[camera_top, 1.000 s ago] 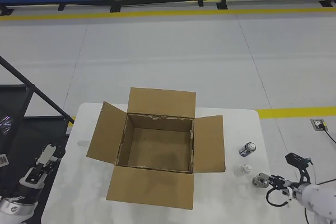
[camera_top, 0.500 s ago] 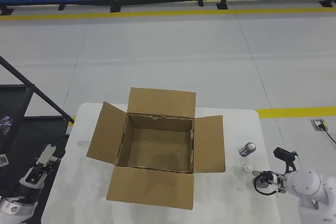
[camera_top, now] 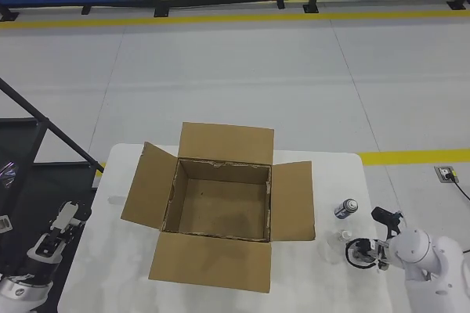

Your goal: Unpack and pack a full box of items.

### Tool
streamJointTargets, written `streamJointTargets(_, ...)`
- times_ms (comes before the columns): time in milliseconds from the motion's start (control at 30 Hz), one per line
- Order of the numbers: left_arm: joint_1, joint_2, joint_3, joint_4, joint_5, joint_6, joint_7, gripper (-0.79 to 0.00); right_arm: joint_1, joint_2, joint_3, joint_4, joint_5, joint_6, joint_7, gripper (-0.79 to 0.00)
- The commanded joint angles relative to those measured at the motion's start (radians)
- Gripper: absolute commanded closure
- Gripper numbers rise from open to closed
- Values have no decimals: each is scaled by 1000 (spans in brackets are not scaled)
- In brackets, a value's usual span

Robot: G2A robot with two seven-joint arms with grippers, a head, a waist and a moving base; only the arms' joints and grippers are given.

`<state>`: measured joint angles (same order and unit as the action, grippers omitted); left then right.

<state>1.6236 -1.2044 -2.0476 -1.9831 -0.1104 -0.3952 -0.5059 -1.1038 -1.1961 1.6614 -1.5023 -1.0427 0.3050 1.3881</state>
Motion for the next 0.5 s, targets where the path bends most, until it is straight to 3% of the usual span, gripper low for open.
streamJointTargets(0,0,0,0,0,0,0,0,-785,3,2,2,0,1,3,-3,-132)
streamJointTargets(67,0,0,0,0,0,0,0,-785,2,5,12,-9,4,6,-6,-3)
streamJointTargets(267,0,0,0,0,0,0,0,-785,-13,15,45,-97,-17,28,7,0)
streamJointTargets(467,0,0,0,0,0,0,0,-785,-58,26,125,-376,-41,84,33,0)
